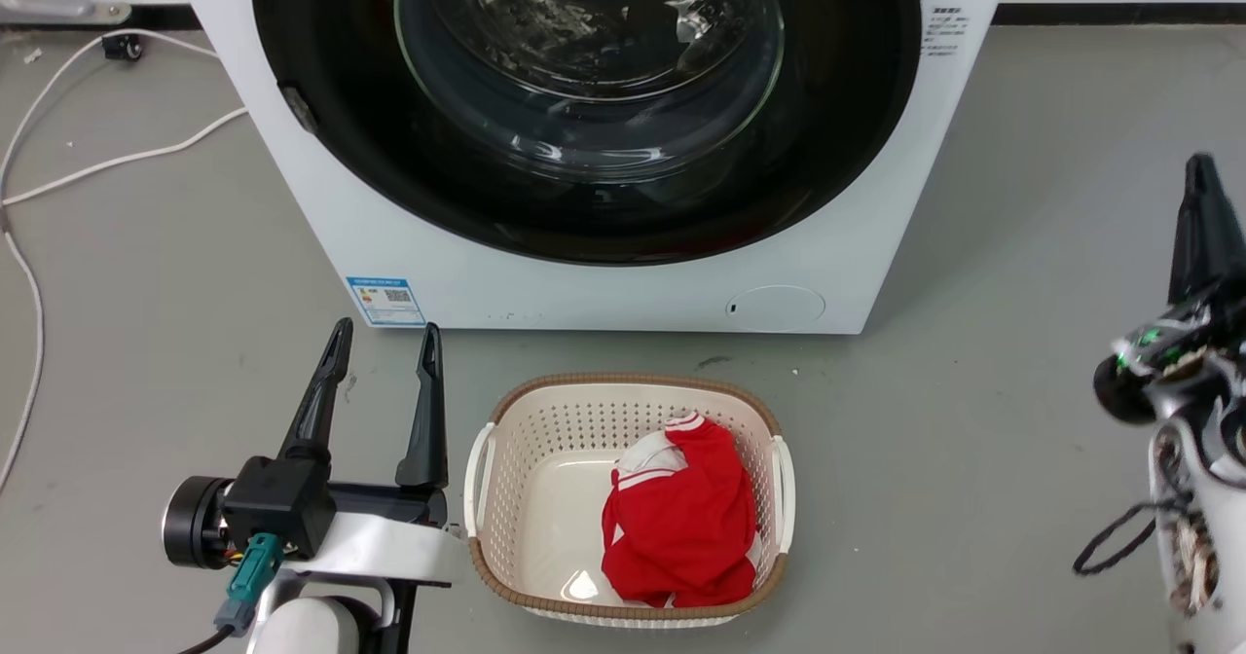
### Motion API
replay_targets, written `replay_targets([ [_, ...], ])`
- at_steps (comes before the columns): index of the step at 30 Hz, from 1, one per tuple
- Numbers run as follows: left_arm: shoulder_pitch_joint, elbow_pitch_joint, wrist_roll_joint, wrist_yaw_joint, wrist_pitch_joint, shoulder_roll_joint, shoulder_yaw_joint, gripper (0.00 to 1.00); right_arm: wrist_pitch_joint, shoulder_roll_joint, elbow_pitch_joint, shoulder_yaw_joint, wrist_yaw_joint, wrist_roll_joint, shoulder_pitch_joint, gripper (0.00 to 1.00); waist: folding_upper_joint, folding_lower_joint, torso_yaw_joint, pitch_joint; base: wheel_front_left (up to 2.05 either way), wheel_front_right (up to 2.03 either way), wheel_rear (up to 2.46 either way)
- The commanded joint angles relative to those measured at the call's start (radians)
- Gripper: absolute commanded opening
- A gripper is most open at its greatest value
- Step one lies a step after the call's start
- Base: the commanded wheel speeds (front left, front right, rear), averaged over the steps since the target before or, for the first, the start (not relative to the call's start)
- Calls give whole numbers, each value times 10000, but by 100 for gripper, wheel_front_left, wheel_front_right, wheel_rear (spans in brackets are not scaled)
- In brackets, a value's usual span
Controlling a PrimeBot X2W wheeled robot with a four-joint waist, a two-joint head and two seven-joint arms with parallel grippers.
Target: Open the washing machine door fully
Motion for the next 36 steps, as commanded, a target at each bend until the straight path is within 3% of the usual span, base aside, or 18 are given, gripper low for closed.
replay_targets([
  [1,-166,-44,-76,11,-60,-8,-51,100,94,-227,393,2,0,53,-504,0,0,-1,112,135,0,0,0],
  [8,-407,-132,-160,83,-60,-11,-279,100,746,-1009,1866,374,0,336,-2388,0,0,-1,431,583,0,0,0],
  [19,-794,-283,-216,144,-58,-12,-479,100,2630,-2139,4060,2026,0,-153,-5357,0,0,-1,735,1342,0,0,0],
  [29,-1151,-472,-262,188,-58,-11,-625,100,4224,-2274,5961,3635,0,-1125,-8027,0,0,-1,778,2065,0,0,0],
  [36,-1498,-559,-293,193,-58,-13,-738,100,4341,-2208,7407,4147,0,-1826,-9751,0,0,-1,902,2656,0,0,0],
])
